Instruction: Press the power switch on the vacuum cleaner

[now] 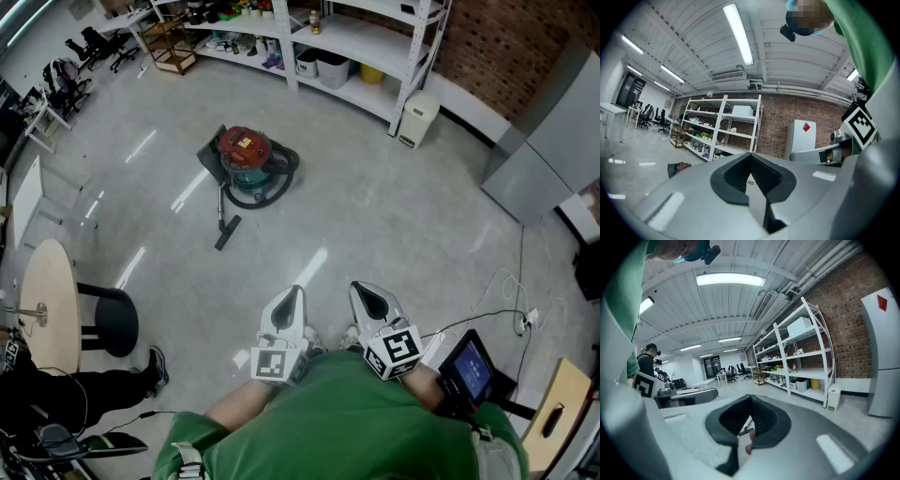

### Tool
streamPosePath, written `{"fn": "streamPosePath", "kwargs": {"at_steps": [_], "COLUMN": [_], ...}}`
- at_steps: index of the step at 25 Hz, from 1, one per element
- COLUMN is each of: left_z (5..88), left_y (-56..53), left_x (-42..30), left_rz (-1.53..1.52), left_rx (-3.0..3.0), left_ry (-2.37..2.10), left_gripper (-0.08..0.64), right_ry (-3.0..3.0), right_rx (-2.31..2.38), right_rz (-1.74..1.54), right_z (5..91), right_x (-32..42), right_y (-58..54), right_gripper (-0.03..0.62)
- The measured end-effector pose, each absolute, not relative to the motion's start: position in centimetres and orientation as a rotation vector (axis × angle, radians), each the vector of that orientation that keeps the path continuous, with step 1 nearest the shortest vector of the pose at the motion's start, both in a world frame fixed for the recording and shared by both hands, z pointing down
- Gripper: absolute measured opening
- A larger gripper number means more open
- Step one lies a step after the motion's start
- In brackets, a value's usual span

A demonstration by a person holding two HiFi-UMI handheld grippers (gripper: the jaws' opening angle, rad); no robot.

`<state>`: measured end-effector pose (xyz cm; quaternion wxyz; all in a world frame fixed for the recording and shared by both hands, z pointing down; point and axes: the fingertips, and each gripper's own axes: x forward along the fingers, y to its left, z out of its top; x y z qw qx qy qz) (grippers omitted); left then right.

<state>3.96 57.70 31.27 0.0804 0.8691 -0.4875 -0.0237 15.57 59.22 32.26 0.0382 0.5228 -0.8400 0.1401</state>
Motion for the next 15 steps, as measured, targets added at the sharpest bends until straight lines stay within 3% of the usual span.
{"fn": "streamPosePath", "kwargs": {"at_steps": [15], "left_z": [31.53], "left_y": [57.24], "left_x": [3.56], "left_rz": [-0.065], "left_rx": [2.572], "left_ry": [-1.454], "left_gripper": [0.008], "right_ry": [-2.593], "right_rx": [1.609], "right_rz": [0.462], "right_z": [32.18], "right_x": [15.14], "right_y": [59.01], "right_gripper": [0.000]}}
